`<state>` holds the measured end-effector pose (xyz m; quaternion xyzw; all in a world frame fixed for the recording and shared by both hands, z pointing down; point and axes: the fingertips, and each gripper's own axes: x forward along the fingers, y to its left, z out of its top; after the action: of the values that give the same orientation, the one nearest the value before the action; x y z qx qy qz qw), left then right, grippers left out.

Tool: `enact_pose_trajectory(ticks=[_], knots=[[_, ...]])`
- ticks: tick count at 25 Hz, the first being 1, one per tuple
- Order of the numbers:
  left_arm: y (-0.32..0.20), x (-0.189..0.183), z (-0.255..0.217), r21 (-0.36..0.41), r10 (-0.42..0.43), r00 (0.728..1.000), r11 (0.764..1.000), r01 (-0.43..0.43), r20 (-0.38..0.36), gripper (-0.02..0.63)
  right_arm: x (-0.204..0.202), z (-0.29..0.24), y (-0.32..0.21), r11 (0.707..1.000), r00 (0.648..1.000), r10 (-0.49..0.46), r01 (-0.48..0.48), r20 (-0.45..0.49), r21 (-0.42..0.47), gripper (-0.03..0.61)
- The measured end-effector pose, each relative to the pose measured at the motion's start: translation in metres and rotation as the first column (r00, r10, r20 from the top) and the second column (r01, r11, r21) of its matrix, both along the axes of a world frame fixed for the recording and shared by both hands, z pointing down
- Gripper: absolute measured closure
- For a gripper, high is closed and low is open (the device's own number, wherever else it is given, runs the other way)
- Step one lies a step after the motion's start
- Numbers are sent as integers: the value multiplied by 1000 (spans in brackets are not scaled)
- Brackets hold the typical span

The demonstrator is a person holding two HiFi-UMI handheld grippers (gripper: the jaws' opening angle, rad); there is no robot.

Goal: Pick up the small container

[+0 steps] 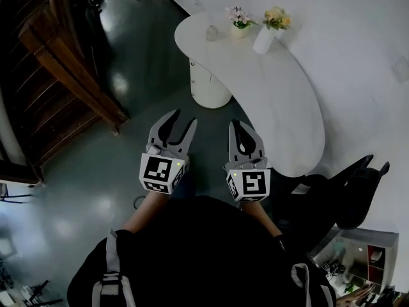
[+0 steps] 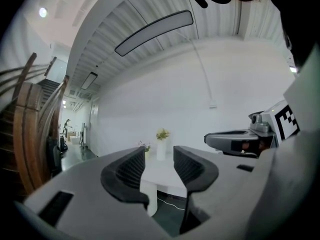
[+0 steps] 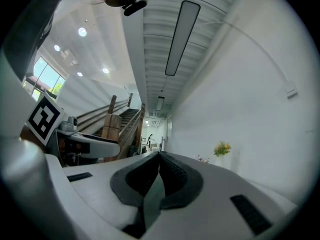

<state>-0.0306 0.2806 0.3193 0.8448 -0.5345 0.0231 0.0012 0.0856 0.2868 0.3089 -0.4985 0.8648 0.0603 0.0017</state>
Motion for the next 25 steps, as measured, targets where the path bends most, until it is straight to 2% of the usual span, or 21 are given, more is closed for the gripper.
enact_pose_trajectory(ticks=[13,25], knots=[[-138,-43,3,28,42,999,999,-42,13,420,-34,6,-137,996,996,85,-85,2,-23,557],[-222,-64,11,11,128,992,992,-128,-2,422,-63,11,-216,985,986,166,-166,-9,-35,557]])
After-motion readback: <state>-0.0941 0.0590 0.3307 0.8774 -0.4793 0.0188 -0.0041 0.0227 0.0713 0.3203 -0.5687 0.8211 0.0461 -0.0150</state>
